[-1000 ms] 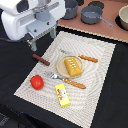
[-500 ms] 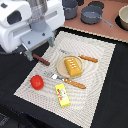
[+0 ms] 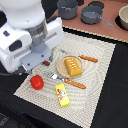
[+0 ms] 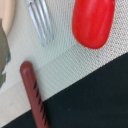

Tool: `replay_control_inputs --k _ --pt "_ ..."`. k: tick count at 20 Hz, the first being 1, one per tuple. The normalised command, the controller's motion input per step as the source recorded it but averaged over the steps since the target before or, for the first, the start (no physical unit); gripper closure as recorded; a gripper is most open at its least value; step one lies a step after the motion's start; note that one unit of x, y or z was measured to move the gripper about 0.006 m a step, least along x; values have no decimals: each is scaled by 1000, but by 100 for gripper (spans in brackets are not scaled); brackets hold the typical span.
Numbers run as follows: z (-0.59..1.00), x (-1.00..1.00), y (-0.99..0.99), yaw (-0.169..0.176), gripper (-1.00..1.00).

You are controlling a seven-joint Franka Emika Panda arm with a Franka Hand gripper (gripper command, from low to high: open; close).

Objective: Interact with the objects in diverse but meaningful ways.

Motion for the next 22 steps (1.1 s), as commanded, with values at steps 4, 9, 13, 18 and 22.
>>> replay_control_inputs --k 4,9,13,18,22 --pt "-450 -2 -264 -28 -100" --pt "-381 -14 -127 -15 -100" --pt "-96 -6 17 0 -100" --pt "-1 0 86 0 -100" --pt "-34 0 18 0 100"
